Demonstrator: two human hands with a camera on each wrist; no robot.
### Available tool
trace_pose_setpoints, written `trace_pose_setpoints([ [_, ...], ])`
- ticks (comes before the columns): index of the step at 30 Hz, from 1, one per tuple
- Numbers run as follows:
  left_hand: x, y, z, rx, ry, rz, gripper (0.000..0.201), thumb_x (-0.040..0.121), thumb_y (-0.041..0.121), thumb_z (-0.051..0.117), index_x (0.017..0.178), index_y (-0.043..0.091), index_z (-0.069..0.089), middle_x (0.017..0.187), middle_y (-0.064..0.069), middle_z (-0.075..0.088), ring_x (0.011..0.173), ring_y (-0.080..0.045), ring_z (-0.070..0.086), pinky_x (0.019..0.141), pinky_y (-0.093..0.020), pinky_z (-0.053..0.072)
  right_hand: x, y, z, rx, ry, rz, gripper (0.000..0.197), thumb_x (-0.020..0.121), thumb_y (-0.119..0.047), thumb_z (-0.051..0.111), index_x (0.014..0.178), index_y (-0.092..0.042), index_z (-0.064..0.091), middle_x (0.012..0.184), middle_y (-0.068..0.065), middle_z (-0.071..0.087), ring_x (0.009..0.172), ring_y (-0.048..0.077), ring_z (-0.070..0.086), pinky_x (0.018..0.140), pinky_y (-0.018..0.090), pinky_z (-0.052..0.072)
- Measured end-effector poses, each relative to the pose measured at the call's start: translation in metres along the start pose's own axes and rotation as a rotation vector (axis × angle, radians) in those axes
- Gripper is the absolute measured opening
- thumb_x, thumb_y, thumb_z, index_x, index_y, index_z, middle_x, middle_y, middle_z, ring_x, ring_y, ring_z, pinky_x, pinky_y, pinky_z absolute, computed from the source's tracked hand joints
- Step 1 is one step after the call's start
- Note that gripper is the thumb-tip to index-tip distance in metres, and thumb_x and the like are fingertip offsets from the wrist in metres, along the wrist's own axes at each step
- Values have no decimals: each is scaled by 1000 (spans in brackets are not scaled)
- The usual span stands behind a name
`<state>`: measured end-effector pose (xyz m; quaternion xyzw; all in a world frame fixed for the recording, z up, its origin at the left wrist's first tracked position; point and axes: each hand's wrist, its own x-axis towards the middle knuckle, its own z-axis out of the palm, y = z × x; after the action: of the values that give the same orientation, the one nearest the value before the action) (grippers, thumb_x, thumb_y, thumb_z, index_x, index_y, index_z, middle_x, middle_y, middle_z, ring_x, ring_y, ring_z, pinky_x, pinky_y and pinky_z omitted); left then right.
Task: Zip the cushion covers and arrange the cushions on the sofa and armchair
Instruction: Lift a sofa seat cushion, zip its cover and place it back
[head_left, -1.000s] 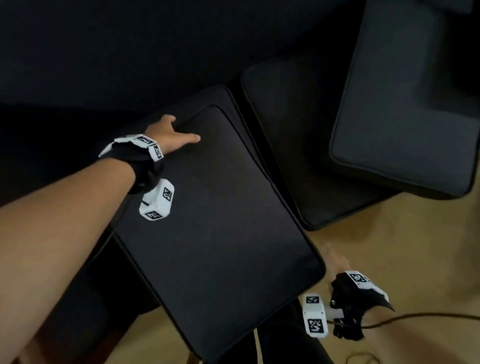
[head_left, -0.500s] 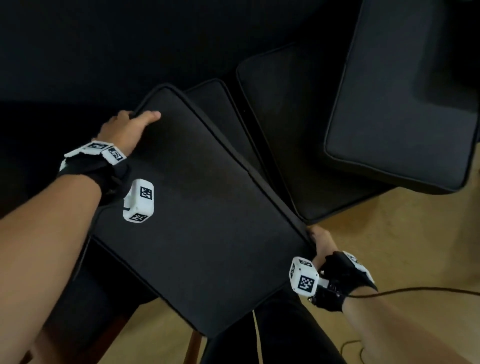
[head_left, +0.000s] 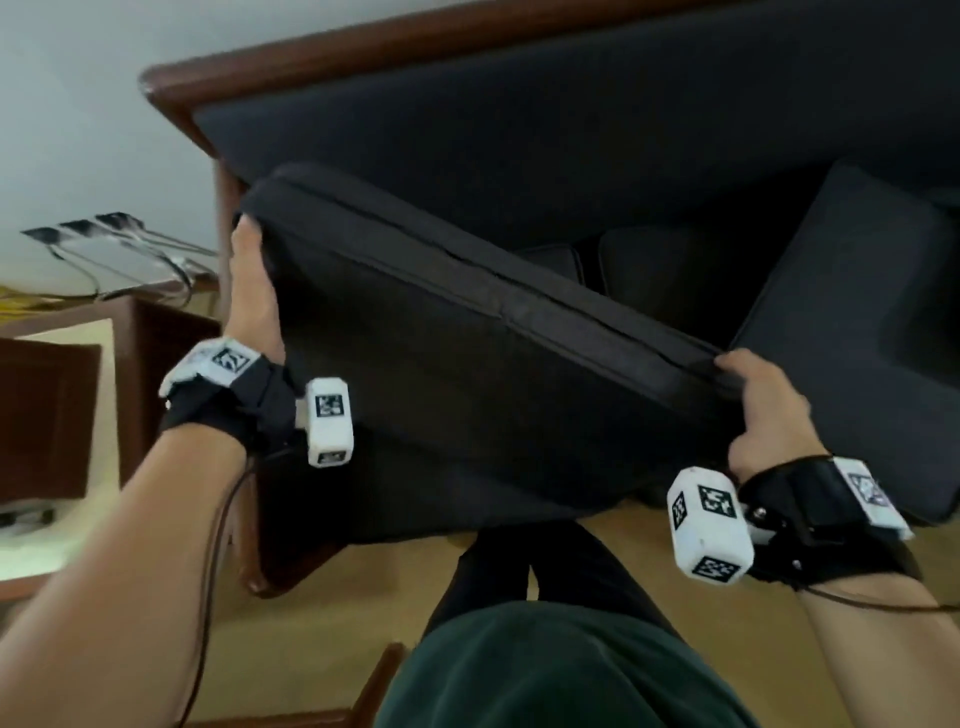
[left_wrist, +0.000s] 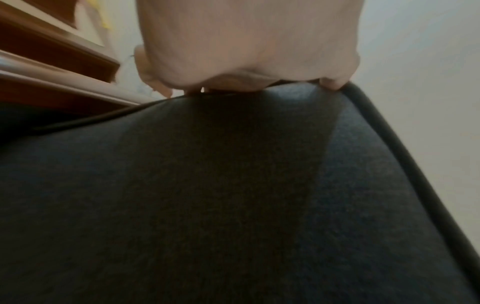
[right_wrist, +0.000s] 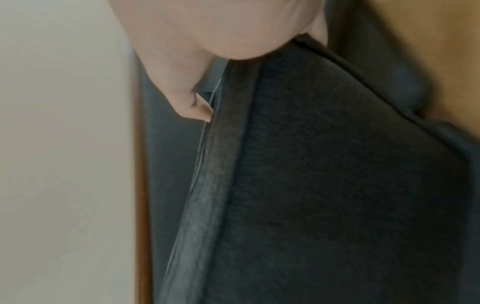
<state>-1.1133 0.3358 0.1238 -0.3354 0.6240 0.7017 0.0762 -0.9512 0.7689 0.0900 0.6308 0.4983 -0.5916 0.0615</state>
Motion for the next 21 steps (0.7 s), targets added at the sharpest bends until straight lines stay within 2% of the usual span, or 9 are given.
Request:
trace_pose_setpoints([
  [2, -46, -11, 6, -89, -6, -68, 54, 92, 62, 42, 123, 26, 66, 122, 2, 71, 115, -20, 64, 95, -35, 52, -12, -21, 5, -82, 2, -142, 59, 60, -40, 74, 112, -15, 60, 128, 20, 62, 85, 23, 63, 79, 36, 56],
  [4, -74, -43, -8, -193, 98, -112, 38, 91, 50, 44, 103, 25, 70, 99, 5, 75, 99, -18, 66, 81, -29, 54, -21, -31, 13, -230, 126, -214, 79, 59, -48, 71, 128, -14, 51, 128, 14, 60, 104, 32, 61, 93, 42, 51],
  [7, -105, -68, -19, -160, 204, -187, 22, 94, 38, 41, 93, 27, 61, 89, 9, 63, 87, -10, 57, 73, -29, 41, -35, -35, 32, -503, 206, -447, 69, 79, -48, 61, 133, -9, 44, 134, 17, 55, 118, 39, 54, 98, 45, 43],
  [10, -119, -68, -34, -167, 194, -209, 36, 96, 51, 37, 109, 30, 63, 111, 7, 64, 102, -11, 57, 81, -31, 38, -44, -39, 45, -678, 168, -529, 65, 89, -41, 51, 142, -8, 35, 145, 19, 43, 128, 42, 45, 103, 52, 37],
  [13, -109, -54, -53, 40, 154, -210, 62, 91, 69, 38, 141, 34, 49, 144, 8, 49, 131, -19, 43, 96, -34, 23, -55, -35, 52, -964, 138, -593, 59, 90, -39, 41, 146, -23, 33, 155, 20, 26, 136, 45, 29, 110, 59, 25],
  [15, -102, -47, -53, 165, 134, -230, 64, 93, 62, 47, 147, 30, 40, 141, 6, 47, 126, -20, 45, 97, -37, 25, -71, -28, 62, -1125, 124, -723, 59, 89, -45, 43, 145, -26, 38, 160, 19, 17, 143, 48, 15, 115, 60, 15],
  [17, -100, -45, -50, 215, 133, -197, 58, 96, 49, 54, 145, 23, 39, 126, 5, 49, 107, -15, 51, 90, -32, 31, -90, -18, 79, -1253, 19, -879, 68, 86, -54, 47, 146, -24, 38, 162, 12, 19, 148, 44, 3, 117, 61, 7],
  [19, -102, -49, -46, 202, 145, -162, 60, 92, 48, 61, 142, 22, 43, 120, 8, 53, 97, -12, 55, 89, -30, 37, -110, -6, 104, -1364, -142, -1016, 82, 82, -64, 51, 150, -21, 33, 161, 6, 25, 151, 35, 5, 118, 58, 5],
  [21, -101, -65, -51, 158, 198, -149, 75, 73, 60, 69, 137, 28, 47, 121, 8, 61, 106, -17, 60, 100, -36, 45, -130, 9, 133, -1468, -286, -1147, 98, 74, -72, 57, 152, -20, 27, 159, 4, 27, 150, 29, 11, 118, 56, 7],
])
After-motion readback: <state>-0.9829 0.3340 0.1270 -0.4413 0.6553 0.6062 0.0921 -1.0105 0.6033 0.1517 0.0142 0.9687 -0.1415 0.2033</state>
